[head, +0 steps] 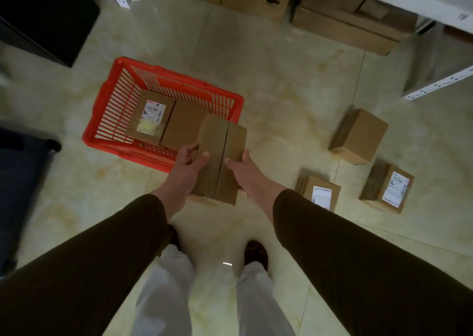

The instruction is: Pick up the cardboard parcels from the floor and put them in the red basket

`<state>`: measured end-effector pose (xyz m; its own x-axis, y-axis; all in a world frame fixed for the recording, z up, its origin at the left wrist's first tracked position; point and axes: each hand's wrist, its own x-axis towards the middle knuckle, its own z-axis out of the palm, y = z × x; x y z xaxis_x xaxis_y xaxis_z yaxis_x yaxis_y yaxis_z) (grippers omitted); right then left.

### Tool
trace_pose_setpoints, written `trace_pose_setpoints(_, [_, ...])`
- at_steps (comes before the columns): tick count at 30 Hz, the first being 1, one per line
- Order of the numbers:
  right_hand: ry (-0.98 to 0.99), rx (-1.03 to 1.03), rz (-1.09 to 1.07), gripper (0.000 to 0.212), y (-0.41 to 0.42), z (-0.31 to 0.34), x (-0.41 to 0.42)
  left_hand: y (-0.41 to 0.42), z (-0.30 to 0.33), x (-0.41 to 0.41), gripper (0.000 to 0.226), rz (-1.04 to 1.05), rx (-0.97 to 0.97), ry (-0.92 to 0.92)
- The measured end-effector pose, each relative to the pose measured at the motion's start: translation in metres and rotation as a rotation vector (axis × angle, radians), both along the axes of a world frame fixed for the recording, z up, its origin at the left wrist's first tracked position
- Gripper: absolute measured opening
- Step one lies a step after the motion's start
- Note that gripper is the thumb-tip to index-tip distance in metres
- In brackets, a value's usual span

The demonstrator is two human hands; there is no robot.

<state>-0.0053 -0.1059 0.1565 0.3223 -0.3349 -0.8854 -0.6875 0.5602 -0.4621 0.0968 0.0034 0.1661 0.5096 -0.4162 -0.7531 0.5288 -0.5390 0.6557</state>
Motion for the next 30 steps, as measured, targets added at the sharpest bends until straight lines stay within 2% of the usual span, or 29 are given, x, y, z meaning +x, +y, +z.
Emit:
trace_pose_setpoints(3, [0.004,-0.004,-0.047,0.089,0.015,0.000,0.033,0.008,-0.007,0.034,0.041,0.010,-0.023,0.023])
trace_pose_setpoints(9, [-0.009,-0.117,-0.051,0.124,0.047,-0.009,0.090,0.016,-0.019,0.092,0.077,-0.050,0.040,0.082])
trace_pose_setpoints(11, [-0.005,-0.146,-0.035,0.126,0.050,-0.019,0.101,0.012,-0.027,0.106,0.076,-0.063,0.079,0.126])
trace_pose_setpoints(16, [-0.066,-0.116,-0.054,0.113,0.040,-0.052,0.115,-0.007,-0.053,0.123,0.058,-0.112,0.079,0.144])
trace_pose_setpoints(21, [-0.099,-0.101,-0.181,0.083,0.028,-0.082,0.124,-0.027,-0.091,0.130,0.055,-0.226,0.083,0.051])
trace_pose_setpoints(25, [-0.012,-0.166,-0.207,0.058,0.023,-0.103,0.126,-0.034,-0.122,0.130,0.056,-0.284,0.088,0.112])
trace_pose_setpoints(30, [0.130,-0.255,-0.283,0.050,0.016,-0.142,0.130,-0.043,-0.155,0.131,0.060,-0.379,0.075,0.153])
